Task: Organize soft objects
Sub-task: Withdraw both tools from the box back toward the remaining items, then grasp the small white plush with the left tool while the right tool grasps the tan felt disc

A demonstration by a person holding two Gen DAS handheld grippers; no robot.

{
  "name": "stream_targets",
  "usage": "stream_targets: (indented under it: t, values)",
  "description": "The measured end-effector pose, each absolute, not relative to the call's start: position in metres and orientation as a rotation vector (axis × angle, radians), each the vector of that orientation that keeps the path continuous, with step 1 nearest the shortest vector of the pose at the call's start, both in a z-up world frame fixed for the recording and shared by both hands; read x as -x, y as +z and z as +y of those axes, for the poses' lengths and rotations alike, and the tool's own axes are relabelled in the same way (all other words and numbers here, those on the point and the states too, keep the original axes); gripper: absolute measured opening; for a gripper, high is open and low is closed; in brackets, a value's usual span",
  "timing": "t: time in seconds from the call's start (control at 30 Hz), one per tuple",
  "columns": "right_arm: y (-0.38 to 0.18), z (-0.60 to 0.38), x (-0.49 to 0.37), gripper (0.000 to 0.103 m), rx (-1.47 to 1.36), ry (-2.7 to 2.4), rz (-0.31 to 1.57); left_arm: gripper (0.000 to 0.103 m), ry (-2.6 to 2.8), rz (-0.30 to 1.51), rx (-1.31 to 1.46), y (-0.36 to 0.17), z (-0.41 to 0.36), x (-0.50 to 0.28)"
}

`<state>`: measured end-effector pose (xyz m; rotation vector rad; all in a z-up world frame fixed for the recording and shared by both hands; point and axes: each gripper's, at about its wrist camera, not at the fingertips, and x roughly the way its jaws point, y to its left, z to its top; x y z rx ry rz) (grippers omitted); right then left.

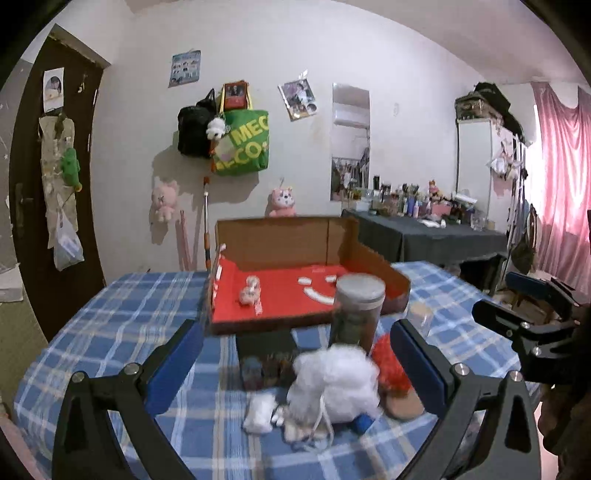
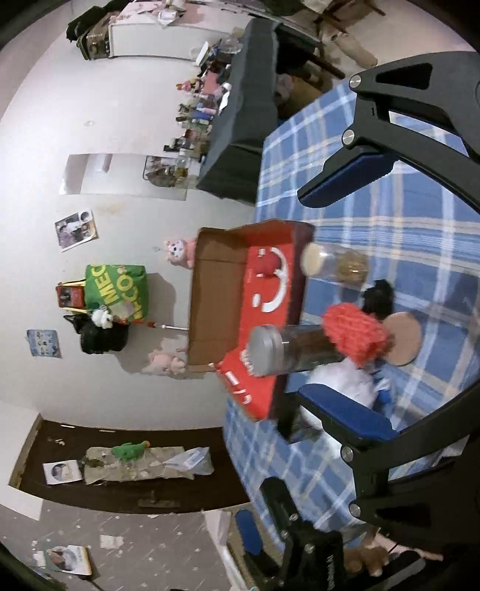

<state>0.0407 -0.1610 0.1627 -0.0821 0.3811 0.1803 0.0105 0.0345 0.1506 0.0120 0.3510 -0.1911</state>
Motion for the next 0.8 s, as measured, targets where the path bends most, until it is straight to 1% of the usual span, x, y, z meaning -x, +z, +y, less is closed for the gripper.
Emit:
stream_targets:
  t: [0.3,0.4,0.63,0.73,0.8]
  values:
    - [0.091,-0.158,-0.050,0.098,0.012,0.227,0.542,0.103,-0.189,0.507,-0.001,0.092,0.044,-0.021]
    - [0.076,-0.152,-0.052,0.098,0.018,0.234,0.579,0.103,-0.172,0.548,-0.003,0.079,0.049,-0.026]
    - [0.060,-0.140,-0.060,0.098,0.051,0.240,0.619,0.103,-0.133,0.594,0.017,0.064,0.067,-0.039]
    - [0.055,-0.139,-0.066,0.098,0.054,0.238,0.639,0.100,-0.126,0.629,0.013,0.058,0.073,-0.048]
    - [0.052,-0.139,-0.069,0.098,0.050,0.236,0.645,0.095,-0.133,0.655,0.015,0.053,0.076,-0.054]
